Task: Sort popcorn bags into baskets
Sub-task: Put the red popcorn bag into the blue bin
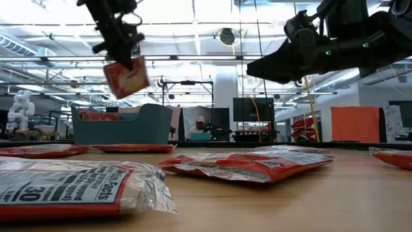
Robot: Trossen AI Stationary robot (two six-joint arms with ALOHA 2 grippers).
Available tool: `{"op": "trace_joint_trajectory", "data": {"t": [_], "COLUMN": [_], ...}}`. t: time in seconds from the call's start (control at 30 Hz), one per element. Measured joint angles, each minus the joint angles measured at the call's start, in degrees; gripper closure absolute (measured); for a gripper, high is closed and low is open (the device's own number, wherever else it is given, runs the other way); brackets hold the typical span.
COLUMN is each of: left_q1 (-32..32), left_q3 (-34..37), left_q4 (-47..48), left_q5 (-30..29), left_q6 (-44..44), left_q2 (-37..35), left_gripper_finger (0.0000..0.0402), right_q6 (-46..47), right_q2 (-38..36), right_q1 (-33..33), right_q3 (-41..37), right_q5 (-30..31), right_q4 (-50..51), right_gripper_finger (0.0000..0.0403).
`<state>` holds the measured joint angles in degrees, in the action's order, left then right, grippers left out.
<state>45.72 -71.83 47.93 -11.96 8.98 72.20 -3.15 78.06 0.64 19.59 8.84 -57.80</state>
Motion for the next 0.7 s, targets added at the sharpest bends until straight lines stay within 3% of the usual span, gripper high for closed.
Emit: {"op": "trace_joint_trajectory", "data": {"t": [0.7], "left_q1": [0.96], "left_q3": [0.04], "left_q4": [1.99], "left_q5": [-4.77], "left_q6": [6.16], "left_q2": [14.29], "left_gripper_finger": [0.0364], "right_q6": [2.26], "right_q2": [0.0], "right_q1": [0.0], "right_q3": [0.0], "right_q5": [0.09], "right_q4": [1.14], "right_gripper_finger": [0.0195]}}
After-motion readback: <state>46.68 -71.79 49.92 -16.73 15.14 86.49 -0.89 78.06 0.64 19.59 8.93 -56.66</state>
